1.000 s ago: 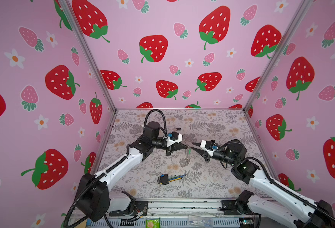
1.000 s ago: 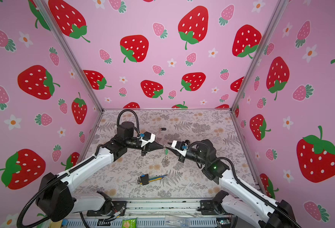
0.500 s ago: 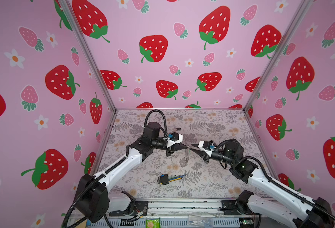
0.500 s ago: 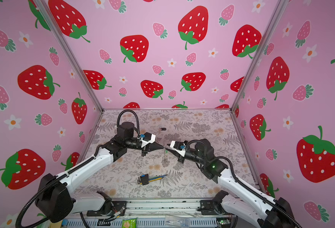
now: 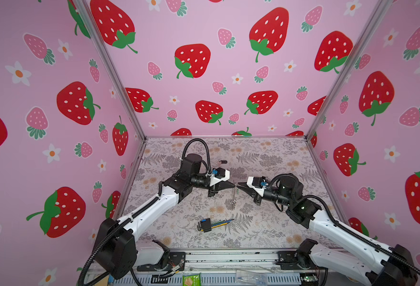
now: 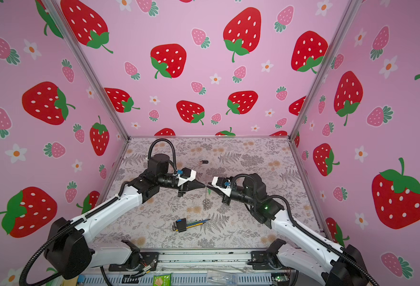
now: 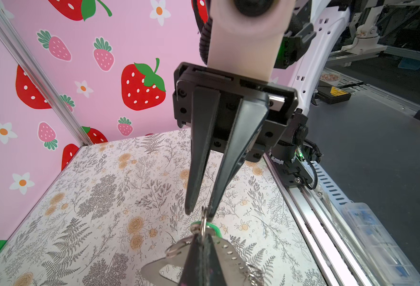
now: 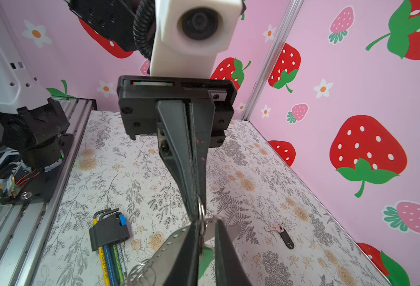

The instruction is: Put the keys on the keyring

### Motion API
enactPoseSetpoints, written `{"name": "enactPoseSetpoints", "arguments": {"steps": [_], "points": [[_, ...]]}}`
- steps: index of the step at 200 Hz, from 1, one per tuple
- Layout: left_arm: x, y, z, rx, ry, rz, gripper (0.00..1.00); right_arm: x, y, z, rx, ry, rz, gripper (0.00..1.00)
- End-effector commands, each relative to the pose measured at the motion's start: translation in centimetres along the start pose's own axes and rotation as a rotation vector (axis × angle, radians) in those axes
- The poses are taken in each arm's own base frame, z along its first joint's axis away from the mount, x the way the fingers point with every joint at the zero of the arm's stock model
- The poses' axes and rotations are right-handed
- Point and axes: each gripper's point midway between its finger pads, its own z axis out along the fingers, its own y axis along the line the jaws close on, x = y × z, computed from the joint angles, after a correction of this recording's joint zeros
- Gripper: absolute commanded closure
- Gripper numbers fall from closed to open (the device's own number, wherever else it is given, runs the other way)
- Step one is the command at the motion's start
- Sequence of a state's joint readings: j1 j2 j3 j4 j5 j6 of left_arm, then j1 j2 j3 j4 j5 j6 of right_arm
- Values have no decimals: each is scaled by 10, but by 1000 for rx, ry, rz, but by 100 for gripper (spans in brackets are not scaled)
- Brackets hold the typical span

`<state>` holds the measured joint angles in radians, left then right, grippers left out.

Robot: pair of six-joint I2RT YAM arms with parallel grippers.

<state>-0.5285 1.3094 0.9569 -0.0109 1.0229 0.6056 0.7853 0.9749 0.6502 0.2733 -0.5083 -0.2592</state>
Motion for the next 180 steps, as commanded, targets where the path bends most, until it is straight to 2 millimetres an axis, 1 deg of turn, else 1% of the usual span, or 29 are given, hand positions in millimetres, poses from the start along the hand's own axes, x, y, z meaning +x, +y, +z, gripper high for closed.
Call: {"name": "enactPoseSetpoints", "arguments": {"steps": [1, 67, 94, 101, 104, 111, 136, 155, 180], "points": [[-14, -3, -1, 17, -27, 50, 100, -12, -4, 1, -3, -18, -13, 86], [-15, -3, -1, 18, -18, 55, 100, -9, -4, 4, -17, -1, -8, 92], [-10, -1, -2, 0, 13, 57, 100, -7, -4, 5, -15, 7, 18, 96], [-10, 0, -3, -9, 23, 61, 96, -6, -4, 5, -16, 11, 26, 96], [-9, 1, -3, -16, 29, 63, 90, -5, -4, 5, -17, 14, 29, 96], [-8, 2, -4, -25, 38, 65, 82, -6, -4, 5, -20, 16, 36, 97], [-4, 6, -9, -71, 84, 91, 67, -1, -3, 4, -25, 54, 51, 99], [-2, 8, -13, -116, 131, 137, 60, 2, -3, 3, -23, 77, 66, 99], [-6, 10, -16, -184, 201, 257, 59, 6, -2, 5, -36, 116, 104, 100]]}}
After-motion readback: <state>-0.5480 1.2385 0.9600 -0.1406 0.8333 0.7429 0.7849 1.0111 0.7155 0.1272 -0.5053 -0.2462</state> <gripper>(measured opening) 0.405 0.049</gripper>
